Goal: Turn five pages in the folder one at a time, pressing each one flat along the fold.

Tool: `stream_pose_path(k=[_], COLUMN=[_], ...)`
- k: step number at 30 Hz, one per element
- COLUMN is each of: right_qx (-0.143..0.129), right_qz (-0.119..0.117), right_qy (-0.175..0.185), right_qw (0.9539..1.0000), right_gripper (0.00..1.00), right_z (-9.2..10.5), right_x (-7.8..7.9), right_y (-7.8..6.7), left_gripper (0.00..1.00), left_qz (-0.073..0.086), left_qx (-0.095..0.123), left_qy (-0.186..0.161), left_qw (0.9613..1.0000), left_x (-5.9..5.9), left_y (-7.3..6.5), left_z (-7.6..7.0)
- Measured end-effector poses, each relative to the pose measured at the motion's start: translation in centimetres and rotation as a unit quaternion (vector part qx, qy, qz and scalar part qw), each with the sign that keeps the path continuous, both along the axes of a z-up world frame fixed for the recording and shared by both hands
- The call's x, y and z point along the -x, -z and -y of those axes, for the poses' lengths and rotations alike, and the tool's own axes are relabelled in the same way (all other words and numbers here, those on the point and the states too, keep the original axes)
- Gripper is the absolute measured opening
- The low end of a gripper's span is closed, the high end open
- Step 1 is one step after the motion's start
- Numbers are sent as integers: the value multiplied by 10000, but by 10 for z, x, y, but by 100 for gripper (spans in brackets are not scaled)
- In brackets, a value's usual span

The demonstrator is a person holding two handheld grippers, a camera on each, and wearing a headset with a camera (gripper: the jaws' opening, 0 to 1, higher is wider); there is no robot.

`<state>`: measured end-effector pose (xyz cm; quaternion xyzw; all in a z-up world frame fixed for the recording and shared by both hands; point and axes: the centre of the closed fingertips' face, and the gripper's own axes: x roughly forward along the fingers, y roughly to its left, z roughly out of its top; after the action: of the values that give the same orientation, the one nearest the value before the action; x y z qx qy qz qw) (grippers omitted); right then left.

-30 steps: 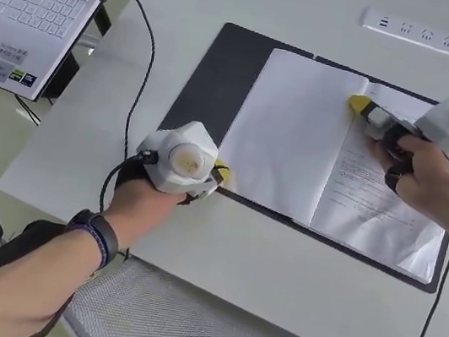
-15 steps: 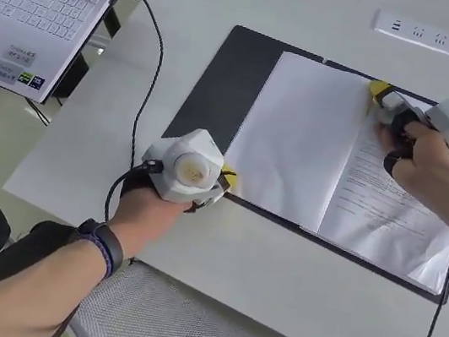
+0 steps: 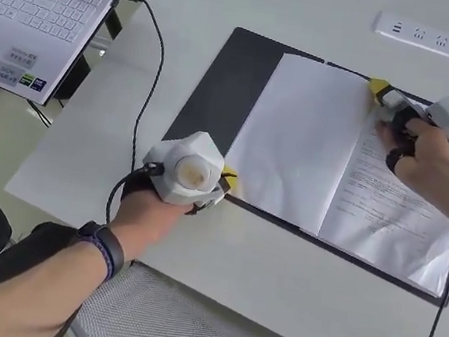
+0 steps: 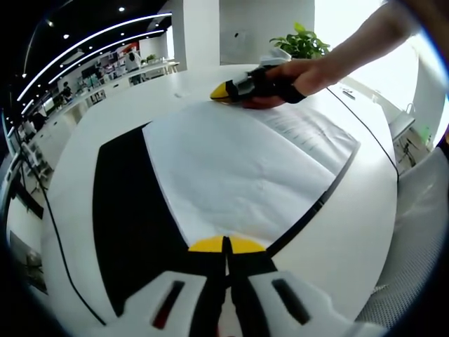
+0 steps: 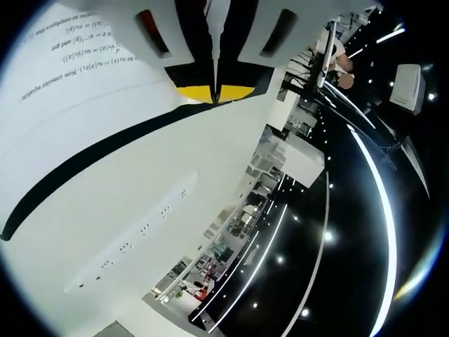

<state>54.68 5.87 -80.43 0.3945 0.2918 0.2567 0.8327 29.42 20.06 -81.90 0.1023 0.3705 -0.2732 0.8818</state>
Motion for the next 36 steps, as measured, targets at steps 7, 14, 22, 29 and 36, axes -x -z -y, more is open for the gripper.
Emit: stream_pose_path(k=[7, 14, 22, 29, 36], right_qx=[60, 65, -60, -65, -258], right_qz=[-3, 70, 87, 75, 33], right_qy=[-229, -482, -736, -844, -880], right_qw=[9997, 9988, 9972, 9964, 9958], right_gripper=[0, 0, 0, 0, 0], right_z=[-4, -6, -12, -13, -16], right_x=[18, 45, 91, 113, 148], right_y=[-2, -2, -17, -19, -26], left_gripper=[0, 0, 0, 0, 0], left_qz=[5, 18, 12, 13, 27], left_qx=[-10, 5, 21, 28, 39], left_qy=[-2, -44, -66, -83, -100], left_qw=[10000, 10000, 10000, 10000, 9999], left_x=[-1, -1, -1, 0, 0], left_y=[1, 1, 1, 0, -1], left_z=[0, -1, -1, 0, 0])
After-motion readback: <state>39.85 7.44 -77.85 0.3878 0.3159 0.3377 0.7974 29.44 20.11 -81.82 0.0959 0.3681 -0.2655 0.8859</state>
